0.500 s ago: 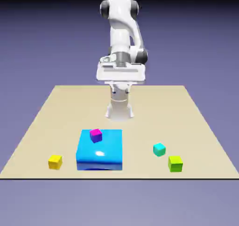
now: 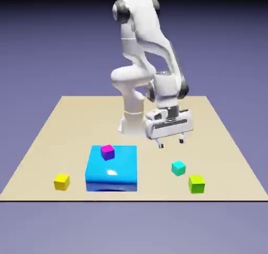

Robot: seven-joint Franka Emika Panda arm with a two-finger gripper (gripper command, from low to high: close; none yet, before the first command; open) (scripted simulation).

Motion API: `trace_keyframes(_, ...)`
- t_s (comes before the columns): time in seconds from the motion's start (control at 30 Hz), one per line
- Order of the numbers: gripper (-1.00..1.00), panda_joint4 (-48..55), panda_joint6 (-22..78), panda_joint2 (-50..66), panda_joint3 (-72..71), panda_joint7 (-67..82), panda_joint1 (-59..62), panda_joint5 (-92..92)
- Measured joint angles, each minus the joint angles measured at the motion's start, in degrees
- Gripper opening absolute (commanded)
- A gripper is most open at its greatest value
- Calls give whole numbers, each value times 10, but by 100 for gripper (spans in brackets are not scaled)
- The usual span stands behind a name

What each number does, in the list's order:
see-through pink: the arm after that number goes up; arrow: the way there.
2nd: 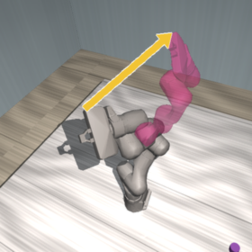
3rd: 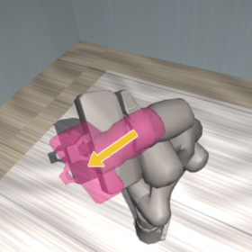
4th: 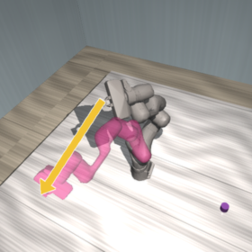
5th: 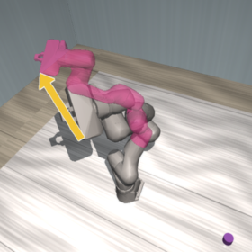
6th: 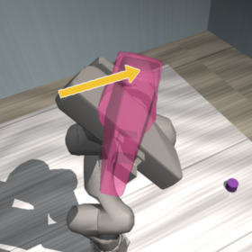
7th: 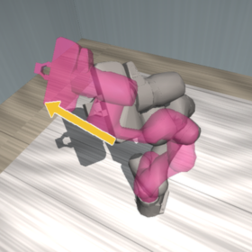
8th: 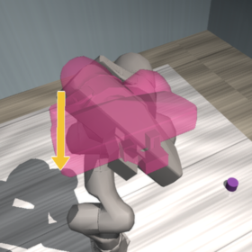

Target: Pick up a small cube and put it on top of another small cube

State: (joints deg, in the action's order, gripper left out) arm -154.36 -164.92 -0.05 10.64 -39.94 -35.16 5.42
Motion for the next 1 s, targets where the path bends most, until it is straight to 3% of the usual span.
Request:
trace_keyframes(0.17,0,18,25,90,30,7,-85,15)
trace_keyframes(0.4,0,48,-71,215,-53,57,-17,79)
trace_keyframes(0.43,-100,50,-78,225,-60,61,-12,85)
trace_keyframes(0.77,-100,18,25,90,29,7,-85,15)
trace_keyframes(1.0,-100,164,127,133,-64,168,20,-25)
